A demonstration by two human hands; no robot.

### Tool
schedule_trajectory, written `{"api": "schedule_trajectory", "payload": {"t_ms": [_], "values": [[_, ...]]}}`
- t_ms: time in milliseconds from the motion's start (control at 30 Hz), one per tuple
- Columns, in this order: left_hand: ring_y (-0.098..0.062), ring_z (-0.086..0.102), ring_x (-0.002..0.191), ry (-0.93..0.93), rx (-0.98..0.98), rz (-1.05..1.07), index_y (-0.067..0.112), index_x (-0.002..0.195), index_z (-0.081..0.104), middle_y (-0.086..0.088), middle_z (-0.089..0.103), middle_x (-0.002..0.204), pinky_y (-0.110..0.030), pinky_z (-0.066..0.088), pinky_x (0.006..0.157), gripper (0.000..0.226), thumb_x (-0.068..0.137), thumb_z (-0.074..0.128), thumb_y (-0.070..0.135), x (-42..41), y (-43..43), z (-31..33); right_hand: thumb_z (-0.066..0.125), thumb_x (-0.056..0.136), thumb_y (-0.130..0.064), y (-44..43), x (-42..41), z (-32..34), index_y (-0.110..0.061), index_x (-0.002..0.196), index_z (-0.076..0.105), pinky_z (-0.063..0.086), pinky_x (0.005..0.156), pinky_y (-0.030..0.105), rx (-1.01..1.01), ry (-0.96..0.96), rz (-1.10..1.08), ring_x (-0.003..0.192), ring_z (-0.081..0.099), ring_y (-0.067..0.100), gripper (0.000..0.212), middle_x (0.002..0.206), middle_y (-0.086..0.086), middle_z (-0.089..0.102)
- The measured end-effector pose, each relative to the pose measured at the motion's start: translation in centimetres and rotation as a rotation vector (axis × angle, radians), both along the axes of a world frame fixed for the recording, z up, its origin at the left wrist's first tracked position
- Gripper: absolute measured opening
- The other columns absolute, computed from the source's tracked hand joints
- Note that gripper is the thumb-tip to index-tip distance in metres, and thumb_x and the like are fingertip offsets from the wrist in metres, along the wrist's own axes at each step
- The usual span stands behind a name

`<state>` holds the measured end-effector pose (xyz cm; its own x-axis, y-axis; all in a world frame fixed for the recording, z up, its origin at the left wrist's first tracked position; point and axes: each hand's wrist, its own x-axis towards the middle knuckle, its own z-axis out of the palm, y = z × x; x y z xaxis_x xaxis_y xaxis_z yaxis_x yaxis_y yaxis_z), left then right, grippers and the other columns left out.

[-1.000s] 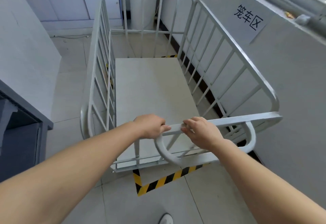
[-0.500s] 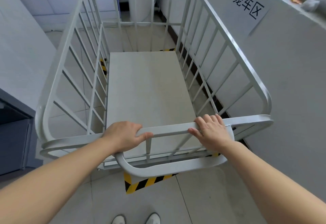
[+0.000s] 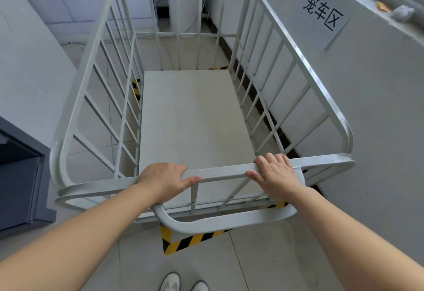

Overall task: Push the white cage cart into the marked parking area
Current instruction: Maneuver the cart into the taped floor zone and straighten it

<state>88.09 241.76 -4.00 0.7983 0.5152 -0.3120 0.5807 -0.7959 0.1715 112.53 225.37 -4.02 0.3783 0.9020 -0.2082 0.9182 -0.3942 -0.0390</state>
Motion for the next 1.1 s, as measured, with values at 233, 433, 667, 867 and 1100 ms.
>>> {"api": "schedule_trajectory", "payload": {"t_ms": [233,433,667,867,1100], "values": [[-0.019,0.054,0.068,0.005,0.048,0.036,0.024,0.082,0.045,0.007,0.049,0.067,-0.033,0.045,0.057,0.063,0.082,0.012,0.077,-0.43,-0.84,-0.21,-0.023,0.060,-0.082,-0.45,-0.52,0.13,-0.024,0.110,0.046,0.025,0.102,0.038,-0.017,-0.017,-0.006,0.101,0.041,0.023,0.104,0.101,-0.001,0.046],[-0.017,0.057,0.070,0.016,0.025,0.020,0.023,0.087,0.050,0.005,0.055,0.072,-0.034,0.049,0.061,0.071,0.079,0.009,0.079,-0.14,-0.11,-0.06,-0.024,0.058,-0.083,0.15,-0.22,0.35,-0.025,0.112,0.045,0.023,0.104,0.038,-0.030,0.000,-0.009,0.101,0.039,0.023,0.105,0.100,-0.002,0.042],[-0.014,0.055,0.065,-0.020,0.035,0.020,0.024,0.080,0.046,0.006,0.053,0.068,-0.031,0.044,0.054,0.068,0.078,0.008,0.080,-0.35,-0.49,-0.28,-0.018,0.065,-0.081,-0.39,-0.31,-0.11,-0.025,0.110,0.046,0.020,0.107,0.040,-0.021,-0.008,-0.006,0.100,0.039,0.022,0.097,0.095,-0.005,0.037],[-0.016,0.056,0.068,-0.006,0.024,0.017,0.024,0.081,0.046,0.005,0.055,0.071,-0.031,0.041,0.052,0.066,0.079,0.009,0.079,-0.19,-0.40,-0.11,-0.022,0.060,-0.083,-0.22,-0.31,0.26,-0.025,0.111,0.045,0.021,0.106,0.040,-0.046,0.011,-0.013,0.101,0.039,0.023,0.102,0.096,-0.005,0.038],[-0.016,0.054,0.066,-0.024,0.019,0.028,0.025,0.078,0.044,0.005,0.053,0.068,-0.031,0.040,0.052,0.064,0.080,0.010,0.079,-0.11,-0.27,-0.30,-0.022,0.060,-0.083,-0.05,-0.20,0.43,-0.026,0.112,0.045,0.021,0.106,0.039,-0.049,0.020,-0.018,0.100,0.039,0.022,0.103,0.098,-0.004,0.040]]}}
